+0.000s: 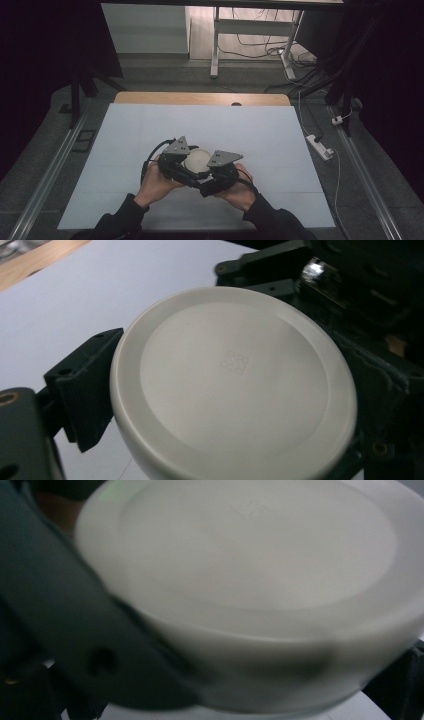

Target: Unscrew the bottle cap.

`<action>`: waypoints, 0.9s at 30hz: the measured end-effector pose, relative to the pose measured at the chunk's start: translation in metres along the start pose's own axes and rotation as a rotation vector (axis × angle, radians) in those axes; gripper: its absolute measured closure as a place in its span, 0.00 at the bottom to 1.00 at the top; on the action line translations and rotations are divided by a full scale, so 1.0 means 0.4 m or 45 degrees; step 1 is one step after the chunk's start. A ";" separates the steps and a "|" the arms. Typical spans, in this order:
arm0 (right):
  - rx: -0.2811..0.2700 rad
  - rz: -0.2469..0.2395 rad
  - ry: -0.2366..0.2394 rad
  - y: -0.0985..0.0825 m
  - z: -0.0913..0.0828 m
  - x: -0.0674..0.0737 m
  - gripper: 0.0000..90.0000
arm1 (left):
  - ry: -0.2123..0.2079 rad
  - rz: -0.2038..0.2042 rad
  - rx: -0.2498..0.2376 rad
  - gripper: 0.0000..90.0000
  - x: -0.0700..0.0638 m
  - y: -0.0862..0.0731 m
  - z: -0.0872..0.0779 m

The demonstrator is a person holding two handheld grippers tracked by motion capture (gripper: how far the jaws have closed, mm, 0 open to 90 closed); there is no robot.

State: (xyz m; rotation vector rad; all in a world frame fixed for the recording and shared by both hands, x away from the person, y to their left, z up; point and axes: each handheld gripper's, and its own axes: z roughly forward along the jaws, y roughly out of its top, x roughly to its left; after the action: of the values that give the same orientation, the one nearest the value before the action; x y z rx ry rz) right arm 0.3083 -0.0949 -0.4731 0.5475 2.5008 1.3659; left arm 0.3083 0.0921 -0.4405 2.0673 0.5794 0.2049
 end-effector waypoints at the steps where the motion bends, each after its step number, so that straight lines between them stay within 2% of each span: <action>1: 0.001 0.003 -0.005 -0.001 0.001 -0.001 0.07 | 0.009 -0.013 0.005 0.08 -0.002 0.002 0.002; 3: 0.000 0.013 -0.001 -0.002 0.000 -0.004 0.07 | 0.000 -0.016 0.006 0.08 -0.003 0.004 0.004; 6: -0.010 0.013 0.017 -0.001 -0.003 -0.005 0.07 | -0.062 0.005 0.002 0.01 0.003 0.010 -0.004; 10: -0.021 -0.002 0.055 0.000 -0.005 -0.003 0.07 | -0.124 0.097 0.000 0.00 0.011 0.019 -0.039; 13: -0.031 -0.016 0.095 0.000 -0.006 0.001 0.07 | -0.199 0.191 0.023 0.00 0.021 0.019 -0.065; 15: -0.033 -0.030 0.125 0.002 -0.006 0.005 0.07 | -0.264 0.228 0.040 0.00 0.027 0.016 -0.073; 21: -0.043 -0.067 0.209 0.004 -0.005 0.020 0.07 | -0.377 0.295 0.053 0.01 0.038 -0.002 -0.065; 24: -0.048 -0.079 0.237 0.006 -0.006 0.027 0.07 | -0.404 0.304 0.052 0.04 0.039 -0.008 -0.057; 27: -0.045 -0.085 0.240 0.007 -0.006 0.031 0.07 | -0.391 0.321 0.037 0.08 0.036 -0.012 -0.054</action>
State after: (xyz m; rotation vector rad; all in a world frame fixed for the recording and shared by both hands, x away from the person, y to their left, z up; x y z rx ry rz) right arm 0.2969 -0.0901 -0.4697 0.3385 2.6090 1.4966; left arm 0.3114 0.1174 -0.4341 2.1432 0.1348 0.0220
